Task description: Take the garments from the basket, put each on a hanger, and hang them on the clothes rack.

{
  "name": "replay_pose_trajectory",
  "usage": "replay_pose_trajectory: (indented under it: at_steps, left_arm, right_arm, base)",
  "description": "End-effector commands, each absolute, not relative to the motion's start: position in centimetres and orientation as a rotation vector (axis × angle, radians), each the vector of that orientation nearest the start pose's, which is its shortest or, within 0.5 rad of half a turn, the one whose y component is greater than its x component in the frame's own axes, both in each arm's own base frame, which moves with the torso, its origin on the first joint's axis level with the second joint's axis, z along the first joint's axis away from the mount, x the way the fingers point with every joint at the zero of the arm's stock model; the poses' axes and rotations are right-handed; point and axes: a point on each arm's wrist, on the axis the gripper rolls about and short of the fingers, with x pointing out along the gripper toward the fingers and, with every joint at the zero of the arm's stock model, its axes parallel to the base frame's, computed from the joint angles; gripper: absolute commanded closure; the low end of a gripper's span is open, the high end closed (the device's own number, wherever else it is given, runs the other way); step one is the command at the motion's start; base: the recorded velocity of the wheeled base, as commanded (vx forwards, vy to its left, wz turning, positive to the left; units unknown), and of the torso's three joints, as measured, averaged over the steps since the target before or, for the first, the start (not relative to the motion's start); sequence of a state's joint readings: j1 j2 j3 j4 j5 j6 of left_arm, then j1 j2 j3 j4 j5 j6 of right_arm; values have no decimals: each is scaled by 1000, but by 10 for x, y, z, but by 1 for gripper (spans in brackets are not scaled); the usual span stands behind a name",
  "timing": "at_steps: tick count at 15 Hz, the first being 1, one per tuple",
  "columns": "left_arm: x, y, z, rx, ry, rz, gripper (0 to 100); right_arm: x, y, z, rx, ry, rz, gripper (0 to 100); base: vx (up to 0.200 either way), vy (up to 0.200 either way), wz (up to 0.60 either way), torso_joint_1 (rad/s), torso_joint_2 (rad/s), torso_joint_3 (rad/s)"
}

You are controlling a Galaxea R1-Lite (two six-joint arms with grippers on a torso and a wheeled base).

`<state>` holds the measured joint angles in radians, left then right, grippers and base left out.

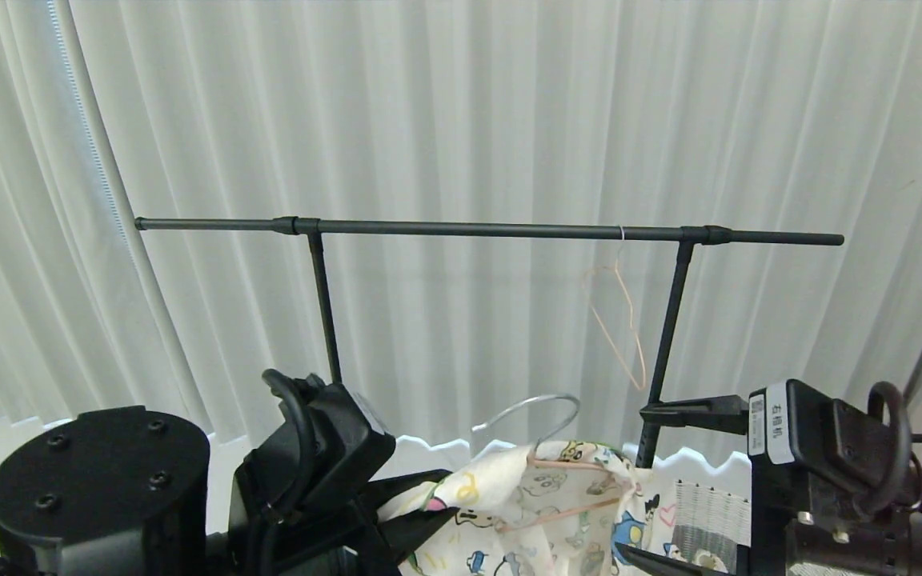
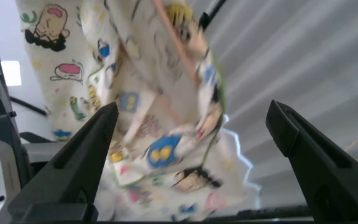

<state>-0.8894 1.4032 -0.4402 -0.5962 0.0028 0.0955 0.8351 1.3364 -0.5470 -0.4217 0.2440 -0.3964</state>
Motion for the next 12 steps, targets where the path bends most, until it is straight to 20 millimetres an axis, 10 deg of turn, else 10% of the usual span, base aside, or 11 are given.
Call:
replay_pose_trajectory:
  at_steps: [1,12]
  left_arm:
    - [125,-164,158,258,300,-923,100]
    - [105,-173,166,237,264,-1019,100]
  right_arm:
    - [130,152,190,-479,129,1155,0]
    - [144,181,168,-610,267,1292,0]
  base:
    - [0,0,0,0,0,0]
    - [0,0,0,0,0,0]
